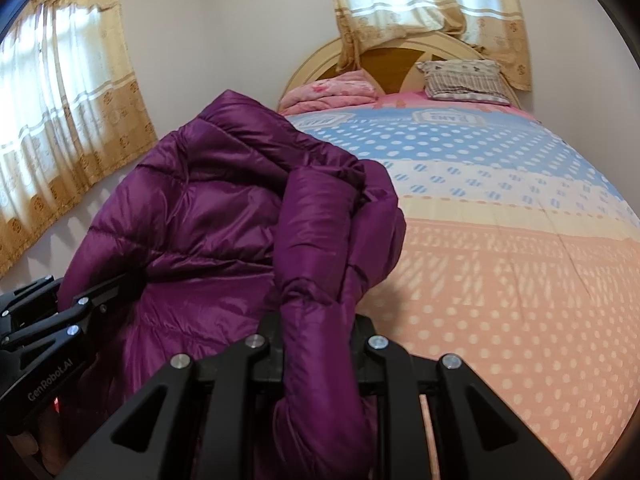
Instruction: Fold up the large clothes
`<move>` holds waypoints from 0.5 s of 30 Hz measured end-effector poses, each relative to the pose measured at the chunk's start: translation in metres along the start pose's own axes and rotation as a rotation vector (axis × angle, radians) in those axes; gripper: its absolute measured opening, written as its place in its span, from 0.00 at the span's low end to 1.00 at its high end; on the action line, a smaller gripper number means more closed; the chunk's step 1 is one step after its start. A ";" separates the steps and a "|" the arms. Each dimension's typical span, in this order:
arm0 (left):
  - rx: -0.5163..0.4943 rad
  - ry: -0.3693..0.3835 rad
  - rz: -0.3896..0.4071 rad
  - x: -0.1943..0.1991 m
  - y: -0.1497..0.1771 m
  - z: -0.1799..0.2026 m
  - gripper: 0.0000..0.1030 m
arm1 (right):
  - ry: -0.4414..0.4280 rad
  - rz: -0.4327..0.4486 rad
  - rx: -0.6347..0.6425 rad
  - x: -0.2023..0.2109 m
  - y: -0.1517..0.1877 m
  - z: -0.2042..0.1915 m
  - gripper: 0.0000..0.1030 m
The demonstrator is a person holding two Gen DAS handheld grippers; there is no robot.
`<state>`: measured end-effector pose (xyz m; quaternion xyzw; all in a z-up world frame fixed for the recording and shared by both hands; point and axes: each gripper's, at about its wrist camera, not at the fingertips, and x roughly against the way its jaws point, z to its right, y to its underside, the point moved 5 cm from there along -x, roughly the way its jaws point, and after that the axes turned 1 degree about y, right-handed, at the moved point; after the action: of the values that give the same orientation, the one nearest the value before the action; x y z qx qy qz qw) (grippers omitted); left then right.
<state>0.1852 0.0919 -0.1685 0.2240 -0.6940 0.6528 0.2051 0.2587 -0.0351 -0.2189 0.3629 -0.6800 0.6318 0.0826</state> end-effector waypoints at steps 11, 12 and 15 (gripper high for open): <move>0.030 -0.025 -0.025 -0.008 0.018 -0.027 0.22 | -0.024 -0.034 0.036 -0.020 0.004 -0.022 0.20; 0.033 -0.025 -0.030 -0.010 0.020 -0.030 0.22 | -0.023 -0.038 0.037 -0.022 0.005 -0.025 0.20; 0.039 -0.026 -0.045 -0.019 0.027 -0.034 0.22 | -0.022 -0.054 0.038 -0.029 0.009 -0.026 0.20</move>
<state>0.1843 0.1282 -0.1995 0.2521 -0.6787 0.6583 0.2064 0.2656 -0.0005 -0.2375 0.3893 -0.6587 0.6382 0.0853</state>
